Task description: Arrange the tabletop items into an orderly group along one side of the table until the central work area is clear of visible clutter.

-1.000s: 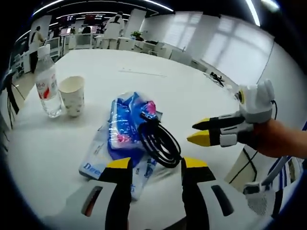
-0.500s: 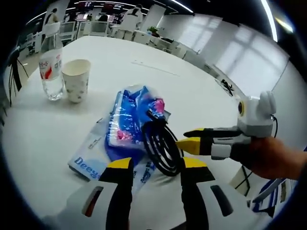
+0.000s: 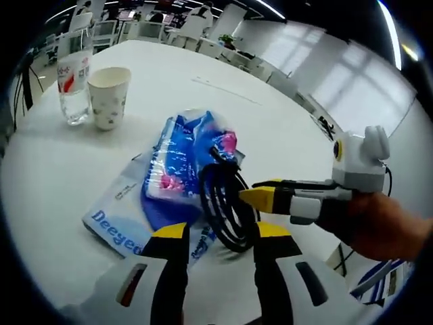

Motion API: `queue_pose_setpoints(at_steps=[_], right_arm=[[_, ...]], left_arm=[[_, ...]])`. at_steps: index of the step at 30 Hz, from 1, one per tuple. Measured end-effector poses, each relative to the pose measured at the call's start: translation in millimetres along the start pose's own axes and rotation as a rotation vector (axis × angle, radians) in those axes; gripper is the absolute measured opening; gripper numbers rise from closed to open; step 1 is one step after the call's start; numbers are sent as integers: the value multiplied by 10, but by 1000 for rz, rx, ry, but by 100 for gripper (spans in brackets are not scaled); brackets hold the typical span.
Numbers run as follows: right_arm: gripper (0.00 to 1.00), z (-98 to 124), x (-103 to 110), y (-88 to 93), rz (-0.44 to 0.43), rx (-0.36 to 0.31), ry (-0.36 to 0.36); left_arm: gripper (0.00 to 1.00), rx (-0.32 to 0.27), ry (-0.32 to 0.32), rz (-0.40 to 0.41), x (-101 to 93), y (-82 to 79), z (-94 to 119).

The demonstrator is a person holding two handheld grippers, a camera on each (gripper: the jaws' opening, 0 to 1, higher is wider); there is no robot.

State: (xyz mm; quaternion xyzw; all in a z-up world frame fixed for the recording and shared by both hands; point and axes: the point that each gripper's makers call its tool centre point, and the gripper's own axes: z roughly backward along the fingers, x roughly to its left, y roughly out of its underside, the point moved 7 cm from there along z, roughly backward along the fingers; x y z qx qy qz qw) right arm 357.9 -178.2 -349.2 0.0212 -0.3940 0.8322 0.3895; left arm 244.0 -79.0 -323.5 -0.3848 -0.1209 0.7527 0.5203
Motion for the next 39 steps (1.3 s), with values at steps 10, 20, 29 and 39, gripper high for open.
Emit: queue_pose_setpoints(at_steps=[10,20,29,39], right_arm=[[25,-83,54,50,0,14,-34],[4,31,-14,70,16,-18,-37],[3,247,-132,159,-18,-36,-11],[3,434,-368,244,-63,-51,41]], left_arm=[[19,2,-2,16,-29,29,-50],[6,-11,38,-16,-95,-15,-58],[4,2,91,-67,-283,-13,-93],[3,34,143,-67,-467,25,-241]])
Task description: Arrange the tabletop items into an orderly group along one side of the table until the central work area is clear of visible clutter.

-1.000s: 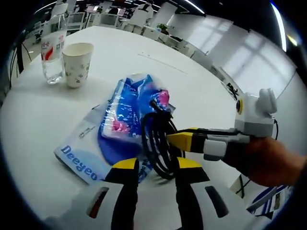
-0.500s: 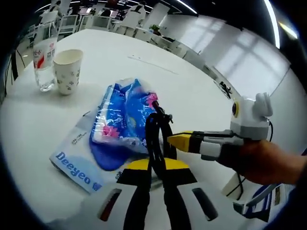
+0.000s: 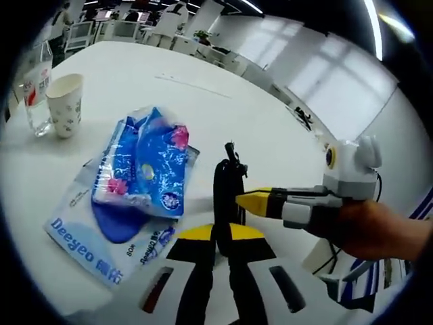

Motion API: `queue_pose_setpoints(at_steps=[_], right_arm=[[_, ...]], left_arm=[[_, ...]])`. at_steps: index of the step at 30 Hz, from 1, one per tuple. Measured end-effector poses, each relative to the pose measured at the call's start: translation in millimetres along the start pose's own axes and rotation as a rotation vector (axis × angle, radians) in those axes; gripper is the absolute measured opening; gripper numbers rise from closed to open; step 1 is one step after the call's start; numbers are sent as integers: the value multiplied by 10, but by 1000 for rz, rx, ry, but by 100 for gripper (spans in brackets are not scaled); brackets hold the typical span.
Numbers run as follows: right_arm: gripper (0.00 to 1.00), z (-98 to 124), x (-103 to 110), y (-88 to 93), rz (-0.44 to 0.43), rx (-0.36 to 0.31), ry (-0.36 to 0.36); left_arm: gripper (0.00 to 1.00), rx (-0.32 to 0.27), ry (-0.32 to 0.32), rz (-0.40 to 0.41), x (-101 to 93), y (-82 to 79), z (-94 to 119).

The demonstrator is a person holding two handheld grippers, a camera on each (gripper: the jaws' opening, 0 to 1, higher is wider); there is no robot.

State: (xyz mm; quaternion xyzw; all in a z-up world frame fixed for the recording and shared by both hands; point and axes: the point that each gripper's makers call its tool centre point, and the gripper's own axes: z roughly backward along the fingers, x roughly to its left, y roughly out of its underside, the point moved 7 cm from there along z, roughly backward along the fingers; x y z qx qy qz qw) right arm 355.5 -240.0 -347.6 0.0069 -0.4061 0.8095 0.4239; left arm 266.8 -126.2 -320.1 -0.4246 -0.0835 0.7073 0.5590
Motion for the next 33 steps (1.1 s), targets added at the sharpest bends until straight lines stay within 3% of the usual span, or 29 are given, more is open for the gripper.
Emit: queue_pose_setpoints(at_steps=[9,16,27,33], right_arm=[[2,132,-191,-89,12,-9,40],[0,83,-352,-191,11,1,67],[1,77,-541,-345,55,19,77],[1,-44,-607,-353,96,37,80]], left_arm=[[4,25,17,50,-62,-29,-197],[4,41,14,116,-109,-79,-365],[5,44,22,125,-242,-113,-544],[7,62,2,116,-240,-117,-626]])
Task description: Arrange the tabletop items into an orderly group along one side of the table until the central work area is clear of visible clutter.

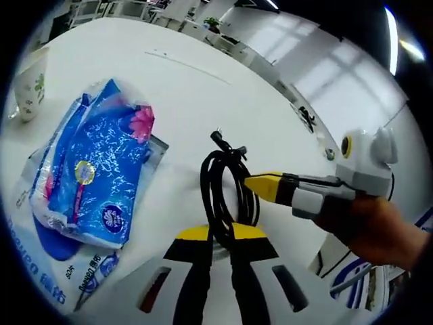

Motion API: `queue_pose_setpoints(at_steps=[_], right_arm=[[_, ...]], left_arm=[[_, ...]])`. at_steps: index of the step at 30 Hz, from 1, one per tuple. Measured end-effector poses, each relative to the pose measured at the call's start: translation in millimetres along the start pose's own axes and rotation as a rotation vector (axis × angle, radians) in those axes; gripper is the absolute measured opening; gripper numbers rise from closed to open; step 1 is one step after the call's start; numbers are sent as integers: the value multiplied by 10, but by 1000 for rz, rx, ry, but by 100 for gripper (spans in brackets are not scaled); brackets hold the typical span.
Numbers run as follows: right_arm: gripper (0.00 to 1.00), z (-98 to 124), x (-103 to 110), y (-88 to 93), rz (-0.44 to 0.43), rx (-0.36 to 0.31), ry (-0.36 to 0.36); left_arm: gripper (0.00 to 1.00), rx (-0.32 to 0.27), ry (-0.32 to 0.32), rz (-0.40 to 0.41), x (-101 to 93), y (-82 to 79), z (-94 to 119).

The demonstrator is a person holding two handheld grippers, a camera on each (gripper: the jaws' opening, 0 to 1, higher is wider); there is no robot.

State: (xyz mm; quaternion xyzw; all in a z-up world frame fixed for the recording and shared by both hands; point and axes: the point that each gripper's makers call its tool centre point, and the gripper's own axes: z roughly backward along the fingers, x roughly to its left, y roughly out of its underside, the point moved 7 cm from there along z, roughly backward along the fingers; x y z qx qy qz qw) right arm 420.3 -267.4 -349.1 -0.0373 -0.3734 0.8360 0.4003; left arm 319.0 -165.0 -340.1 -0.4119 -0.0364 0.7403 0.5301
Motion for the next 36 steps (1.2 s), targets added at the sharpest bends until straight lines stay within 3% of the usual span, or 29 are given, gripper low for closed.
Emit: queue_pose_setpoints(at_steps=[7,11,13,21,30,36], right_arm=[[1,38,110,-26,46,18,-12],[1,-88,54,16,49,24,-17],[1,-118,40,18,50,22,-19],[1,-55,83,-8,80,24,-29],[8,-138,30,57,80,40,-38],[10,-5,85,15,64,26,-22]], left_arm=[[11,40,-35,-16,27,45,20],[13,54,-66,-40,112,88,37],[14,58,-76,-1,130,114,45],[19,42,-67,-32,60,115,171],[19,24,-107,-45,127,159,373],[19,12,-115,-50,193,145,448]])
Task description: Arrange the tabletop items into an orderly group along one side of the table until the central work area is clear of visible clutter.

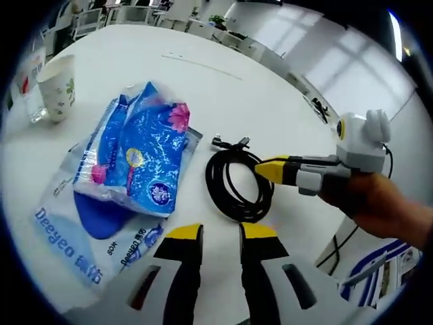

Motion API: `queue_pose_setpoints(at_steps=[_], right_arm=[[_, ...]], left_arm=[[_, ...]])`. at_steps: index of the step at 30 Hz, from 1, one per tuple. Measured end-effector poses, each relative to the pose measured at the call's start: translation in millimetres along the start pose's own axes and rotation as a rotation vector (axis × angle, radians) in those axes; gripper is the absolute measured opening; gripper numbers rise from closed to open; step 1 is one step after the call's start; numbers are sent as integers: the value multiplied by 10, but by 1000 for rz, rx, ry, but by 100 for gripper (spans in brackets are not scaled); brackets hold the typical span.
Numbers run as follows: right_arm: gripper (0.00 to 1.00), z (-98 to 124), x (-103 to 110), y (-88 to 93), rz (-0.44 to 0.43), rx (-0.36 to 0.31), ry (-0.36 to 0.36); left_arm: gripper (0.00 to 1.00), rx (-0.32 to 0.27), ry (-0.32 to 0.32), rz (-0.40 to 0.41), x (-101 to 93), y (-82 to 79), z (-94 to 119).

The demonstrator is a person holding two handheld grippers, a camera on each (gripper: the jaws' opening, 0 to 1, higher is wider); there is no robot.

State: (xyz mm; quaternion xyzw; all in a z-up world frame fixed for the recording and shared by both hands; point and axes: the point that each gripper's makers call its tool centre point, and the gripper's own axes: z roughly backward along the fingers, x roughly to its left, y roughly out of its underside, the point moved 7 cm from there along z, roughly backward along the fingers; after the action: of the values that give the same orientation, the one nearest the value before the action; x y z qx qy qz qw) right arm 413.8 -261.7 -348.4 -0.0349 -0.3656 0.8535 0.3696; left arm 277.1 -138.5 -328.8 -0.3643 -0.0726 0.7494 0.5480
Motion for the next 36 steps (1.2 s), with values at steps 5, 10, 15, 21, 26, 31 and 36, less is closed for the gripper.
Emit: queue_pose_setpoints(at_steps=[5,10,15,21,26,31,36], right_arm=[[15,-5,-57,31,-5,-7,29],[16,95,-50,57,-12,-14,55],[17,238,10,92,-1,-30,83],[18,250,52,122,-4,-34,96],[19,294,146,102,2,-47,91],[20,322,300,95,14,-50,75],[21,233,359,111,26,-55,57]], left_arm=[[20,-7,-3,-20,65,-7,48],[19,-21,-22,-21,128,19,162],[19,-28,-36,-5,201,69,226],[20,-37,-53,7,331,80,317],[19,-54,-82,36,440,92,412],[21,-60,-101,47,535,121,482],[21,-77,-127,70,599,121,579]])
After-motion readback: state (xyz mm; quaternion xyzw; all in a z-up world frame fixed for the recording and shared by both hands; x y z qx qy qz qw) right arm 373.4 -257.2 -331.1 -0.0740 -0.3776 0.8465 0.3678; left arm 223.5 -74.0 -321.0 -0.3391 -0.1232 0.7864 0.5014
